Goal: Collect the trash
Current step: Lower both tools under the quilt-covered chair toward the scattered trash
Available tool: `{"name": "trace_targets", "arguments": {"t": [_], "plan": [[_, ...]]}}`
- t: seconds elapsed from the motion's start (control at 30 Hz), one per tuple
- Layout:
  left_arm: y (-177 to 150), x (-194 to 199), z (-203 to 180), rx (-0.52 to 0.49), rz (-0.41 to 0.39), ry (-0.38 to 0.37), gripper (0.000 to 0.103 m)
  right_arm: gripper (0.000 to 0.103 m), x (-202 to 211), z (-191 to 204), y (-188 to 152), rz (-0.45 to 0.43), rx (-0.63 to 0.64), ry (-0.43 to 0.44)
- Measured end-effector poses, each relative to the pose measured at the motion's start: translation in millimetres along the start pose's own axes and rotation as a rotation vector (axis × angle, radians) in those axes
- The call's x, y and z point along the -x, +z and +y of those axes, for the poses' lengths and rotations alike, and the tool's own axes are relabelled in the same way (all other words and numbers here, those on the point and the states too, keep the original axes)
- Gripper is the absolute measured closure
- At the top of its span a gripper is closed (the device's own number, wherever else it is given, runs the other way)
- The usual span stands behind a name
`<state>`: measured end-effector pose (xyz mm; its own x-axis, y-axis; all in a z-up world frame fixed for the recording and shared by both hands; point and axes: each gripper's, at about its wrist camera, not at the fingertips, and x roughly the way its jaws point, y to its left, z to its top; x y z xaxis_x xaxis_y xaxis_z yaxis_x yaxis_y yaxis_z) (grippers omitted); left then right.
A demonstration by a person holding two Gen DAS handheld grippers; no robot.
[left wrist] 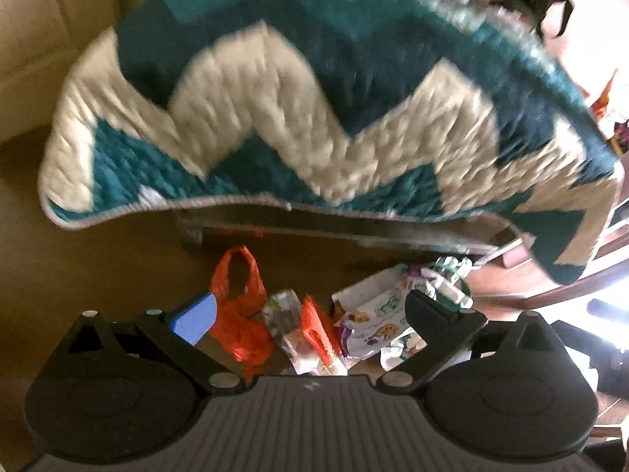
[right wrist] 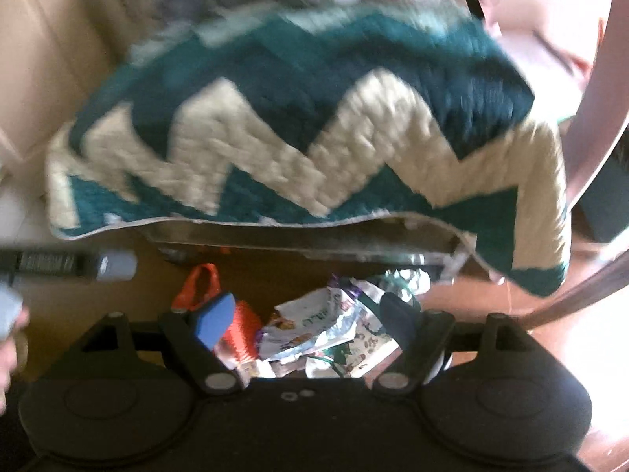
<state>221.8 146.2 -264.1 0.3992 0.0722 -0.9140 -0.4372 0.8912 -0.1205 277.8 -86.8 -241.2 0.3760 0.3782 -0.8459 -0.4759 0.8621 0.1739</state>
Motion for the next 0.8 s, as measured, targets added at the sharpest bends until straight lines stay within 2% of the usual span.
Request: {"name": "trace_targets", "arguments": {"t": [0.13, 0.2, 0.33, 0.5, 0.6, 0.63, 0.8], "plan": [[-6, -56, -7, -0.002, 0.097, 0.009, 0.000, 0.023, -63, -19, 8, 0.083, -0.100, -0.017], [-9, -84, -9, -0.028, 0.133, 0.010, 0.000, 0.024, -96, -29, 9, 0.133, -0.156, -0.004], [-15, -134, -5, -0.016, 0.215, -0.006, 0.001, 0.024, -151, -48, 5, 0.216, -0.272, 0.018], [-21, -173, -14, -0.043, 0.283, -0.050, 0.001, 0.024, -196, -63, -10, 0.286, -0.346, -0.003], [-22, -193, -14, -0.006, 0.319, -0.069, 0.002, 0.024, -215, -66, -12, 0.303, -0.378, 0.011], [-24, -200, -13, -0.004, 0.329, -0.069, 0.003, 0.024, -221, -66, -14, 0.303, -0.380, 0.013], [-28, -228, -13, -0.012, 0.396, -0.063, 0.025, 0.025, -249, -59, -16, 0.319, -0.343, 0.003]]}}
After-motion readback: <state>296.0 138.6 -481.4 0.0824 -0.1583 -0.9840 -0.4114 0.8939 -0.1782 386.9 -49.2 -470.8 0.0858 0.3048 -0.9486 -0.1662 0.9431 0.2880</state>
